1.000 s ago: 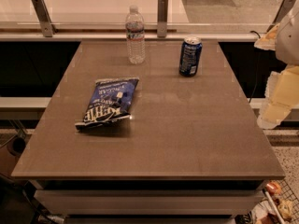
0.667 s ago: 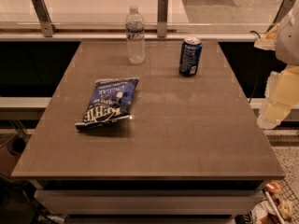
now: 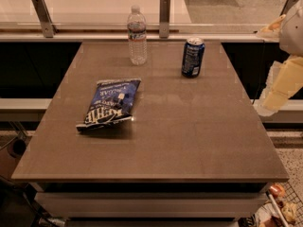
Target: Pick pepsi can
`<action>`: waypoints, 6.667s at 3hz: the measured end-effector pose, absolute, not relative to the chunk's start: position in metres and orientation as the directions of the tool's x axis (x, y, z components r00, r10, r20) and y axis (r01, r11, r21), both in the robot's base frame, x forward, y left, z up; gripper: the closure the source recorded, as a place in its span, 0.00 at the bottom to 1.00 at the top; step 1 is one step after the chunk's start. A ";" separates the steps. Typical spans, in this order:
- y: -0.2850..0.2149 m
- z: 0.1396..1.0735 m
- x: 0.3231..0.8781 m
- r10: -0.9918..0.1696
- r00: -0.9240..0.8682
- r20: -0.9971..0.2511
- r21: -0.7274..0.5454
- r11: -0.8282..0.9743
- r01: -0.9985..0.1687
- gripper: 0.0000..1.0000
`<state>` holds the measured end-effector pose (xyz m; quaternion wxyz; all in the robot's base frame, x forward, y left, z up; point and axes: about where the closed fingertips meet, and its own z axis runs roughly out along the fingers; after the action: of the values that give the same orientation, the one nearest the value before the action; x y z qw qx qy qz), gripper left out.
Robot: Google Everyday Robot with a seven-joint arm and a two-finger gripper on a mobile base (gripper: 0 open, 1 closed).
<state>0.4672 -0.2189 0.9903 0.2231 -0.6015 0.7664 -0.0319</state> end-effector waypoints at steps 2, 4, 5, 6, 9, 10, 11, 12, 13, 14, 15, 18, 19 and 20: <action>-0.235 0.980 0.538 -0.834 -0.104 -0.541 -0.341 0.331 -0.880 0.00; -0.231 0.955 0.610 -0.681 -0.094 -0.726 -0.277 0.415 -0.867 0.00; -0.220 0.940 0.639 -0.600 -0.097 -0.794 -0.233 0.448 -0.863 0.00; -0.205 0.924 0.667 -0.524 -0.102 -0.845 -0.184 0.466 -0.866 0.00; -0.174 0.890 0.722 -0.295 -0.035 -0.955 -0.122 0.497 -0.859 0.00; -0.164 0.888 0.731 -0.237 -0.010 -0.971 -0.113 0.499 -0.859 0.00; -0.155 0.891 0.737 -0.203 0.012 -0.979 -0.114 0.494 -0.862 0.02; -0.144 0.894 0.740 -0.201 0.020 -0.979 -0.116 0.481 -0.869 0.18; -0.141 0.893 0.741 -0.200 0.020 -0.980 -0.115 0.477 -0.872 0.41; -0.137 0.892 0.741 -0.199 0.020 -0.980 -0.114 0.472 -0.874 0.65; -0.134 0.892 0.741 -0.198 0.020 -0.980 -0.112 0.468 -0.876 0.88; -0.119 0.922 0.745 -0.230 0.098 -0.968 -0.190 0.424 -0.886 1.00; -0.116 0.947 0.748 -0.244 0.158 -0.957 -0.248 0.404 -0.880 1.00; -0.111 0.975 0.747 -0.263 0.217 -0.940 -0.308 0.382 -0.871 1.00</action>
Offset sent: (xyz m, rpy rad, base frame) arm 0.1222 -0.0299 -0.0203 0.4462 -0.1731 0.0360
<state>0.7473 -0.1111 0.9751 0.6028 -0.4953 0.5724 0.2524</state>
